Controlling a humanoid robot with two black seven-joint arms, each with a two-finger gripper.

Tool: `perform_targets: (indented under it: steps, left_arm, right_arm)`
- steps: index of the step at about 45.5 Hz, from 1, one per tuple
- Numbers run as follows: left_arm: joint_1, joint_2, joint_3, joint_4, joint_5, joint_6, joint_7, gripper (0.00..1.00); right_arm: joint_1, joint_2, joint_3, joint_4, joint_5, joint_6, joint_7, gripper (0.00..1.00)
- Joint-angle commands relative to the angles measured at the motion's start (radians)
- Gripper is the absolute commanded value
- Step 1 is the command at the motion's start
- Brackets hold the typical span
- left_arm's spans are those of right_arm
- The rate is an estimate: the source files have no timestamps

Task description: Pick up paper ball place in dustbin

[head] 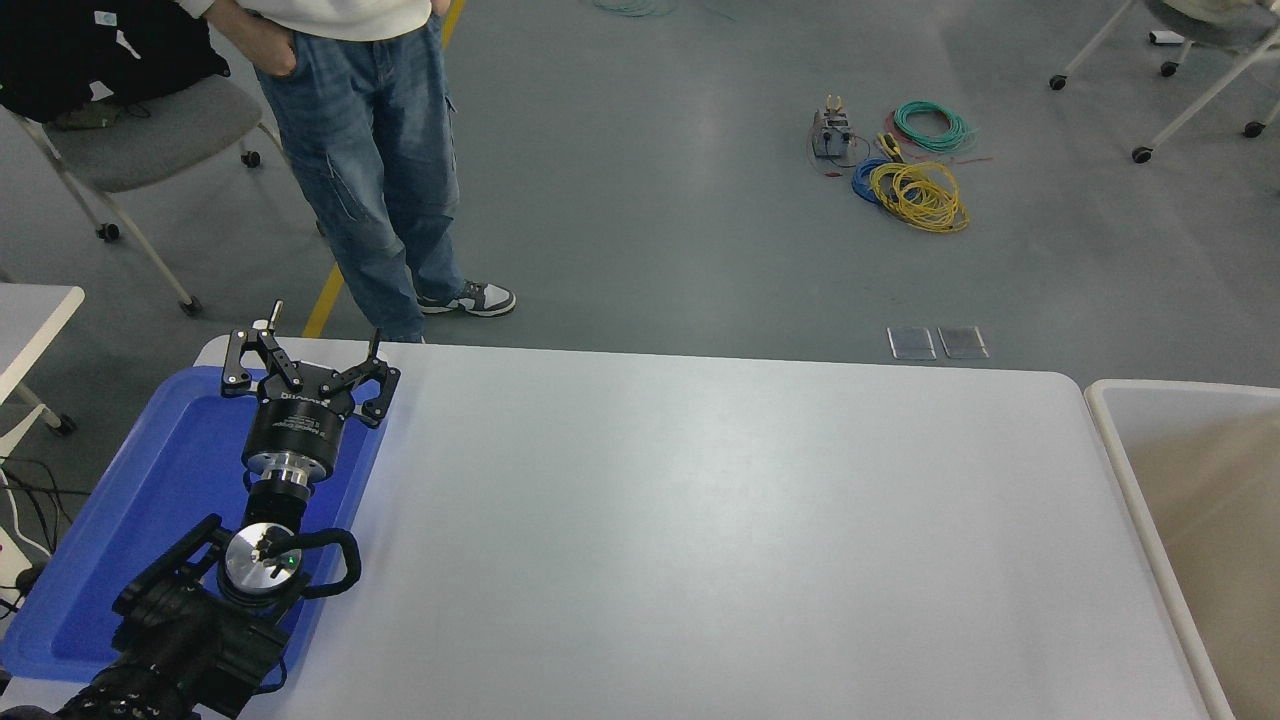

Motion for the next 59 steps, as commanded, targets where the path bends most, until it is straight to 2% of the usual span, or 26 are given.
perform_targets:
  steps: [1, 8, 17, 21, 26, 28, 32, 33, 49, 59]
  left_arm:
    - [-0.002, -0.001, 0.0, 0.0, 0.0, 0.0, 0.0, 1.0]
    - [0.0, -0.001, 0.0, 0.0, 0.0, 0.0, 0.0, 1.0]
    - [0.0, -0.001, 0.0, 0.0, 0.0, 0.0, 0.0, 1.0]
    - [0.0, 0.001, 0.0, 0.0, 0.0, 0.0, 0.0, 1.0]
    - [-0.002, -0.001, 0.0, 0.0, 0.0, 0.0, 0.0, 1.0]
    - [0.0, -0.001, 0.0, 0.0, 0.0, 0.0, 0.0, 1.0]
    - [0.0, -0.001, 0.0, 0.0, 0.0, 0.0, 0.0, 1.0]
    - [0.0, -0.001, 0.0, 0.0, 0.0, 0.0, 0.0, 1.0]
    - [0.0, 0.001, 0.0, 0.0, 0.0, 0.0, 0.0, 1.0]
    - [0.0, -0.001, 0.0, 0.0, 0.0, 0.0, 0.0, 1.0]
  right_arm:
    - [-0.134, 0.072, 0.067, -0.05, 0.005, -0.047, 0.0, 0.13]
    - [-0.166, 0.117, 0.09, -0.073, 0.005, -0.055, 0.0, 0.13]
    - [-0.167, 0.122, 0.091, -0.075, 0.005, -0.055, 0.0, 0.13]
    - [-0.167, 0.12, 0.091, -0.075, 0.006, -0.056, 0.0, 0.19]
    - [-0.167, 0.118, 0.091, -0.075, 0.006, -0.056, 0.0, 0.38]
    - [-0.166, 0.118, 0.093, -0.075, 0.006, -0.06, 0.0, 0.53]
    - [-0.163, 0.115, 0.105, -0.075, 0.008, -0.069, 0.0, 0.95]
    - [-0.163, 0.114, 0.11, -0.075, 0.006, -0.073, 0.0, 0.99]
    - [-0.137, 0.108, 0.139, -0.066, 0.008, -0.066, 0.0, 1.0]
    - [-0.037, 0.092, 0.461, -0.064, 0.006, -0.066, 0.002, 1.0]
